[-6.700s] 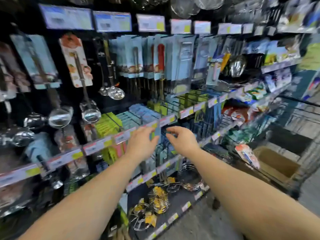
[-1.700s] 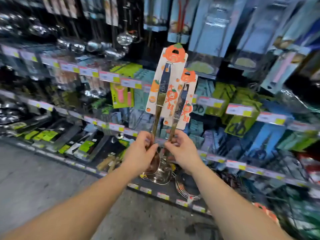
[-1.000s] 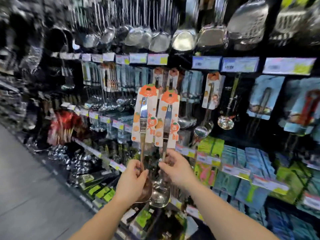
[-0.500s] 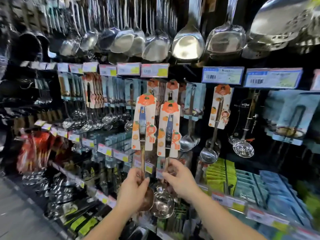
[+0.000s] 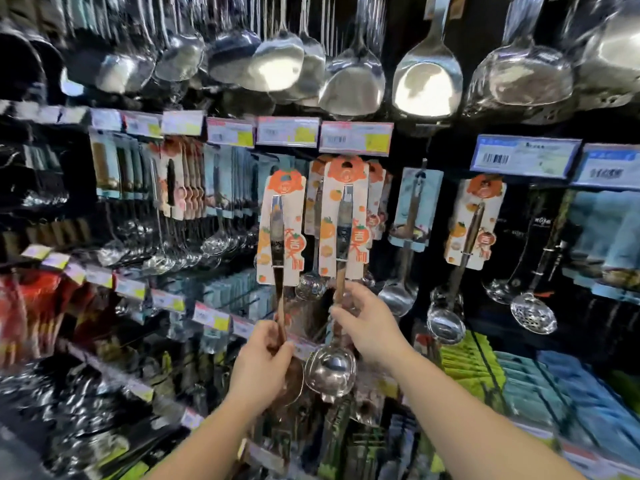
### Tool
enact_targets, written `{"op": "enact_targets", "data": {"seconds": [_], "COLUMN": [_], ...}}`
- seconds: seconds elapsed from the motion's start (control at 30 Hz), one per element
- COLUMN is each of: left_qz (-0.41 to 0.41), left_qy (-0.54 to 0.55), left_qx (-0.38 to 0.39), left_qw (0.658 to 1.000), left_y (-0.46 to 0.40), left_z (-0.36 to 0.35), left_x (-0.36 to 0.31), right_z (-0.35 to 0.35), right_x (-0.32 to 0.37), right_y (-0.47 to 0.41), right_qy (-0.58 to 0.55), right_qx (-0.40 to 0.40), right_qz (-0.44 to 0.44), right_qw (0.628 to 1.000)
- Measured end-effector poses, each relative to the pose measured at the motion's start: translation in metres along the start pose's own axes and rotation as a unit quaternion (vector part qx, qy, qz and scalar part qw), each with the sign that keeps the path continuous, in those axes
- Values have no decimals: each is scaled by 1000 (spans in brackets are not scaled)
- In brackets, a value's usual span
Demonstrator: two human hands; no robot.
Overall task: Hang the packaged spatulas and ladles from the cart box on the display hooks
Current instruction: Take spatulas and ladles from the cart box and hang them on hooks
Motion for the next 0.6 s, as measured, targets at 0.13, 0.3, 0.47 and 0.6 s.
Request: {"op": "enact_targets", "data": {"seconds": [0.13,0.3,0.47,0.6], "left_qz": [-14,-36,-51,-57], "left_qy": [8,1,10,26], "left_qx": [15,28,53,79], "left_qw": [1000,999,997,995], "left_y": [-25,-46,-60,-70], "left_z": [9,11,6,-2], "left_x": [15,27,27,32], "right_z": [-9,-16,-22,-21], "right_x": [3,4,3,2], "right_y": [-18,-30,-27,-24], "right_qy": [-4,-33,-49,-30], "right_qx": [-29,-65,-77,-90], "right_qz": [12,14,20,18], "right_qw": [999,997,996,995]}}
Point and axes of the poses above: each hand's wrist, its own y-axis away from the middle knuckle, its own z-axis out of the back of the hand, x = y × z, the point moved 3 cm from there along -y, towards the middle knuckle, and after that the axes turned 7 degrees about -y, right-handed, at the moved point
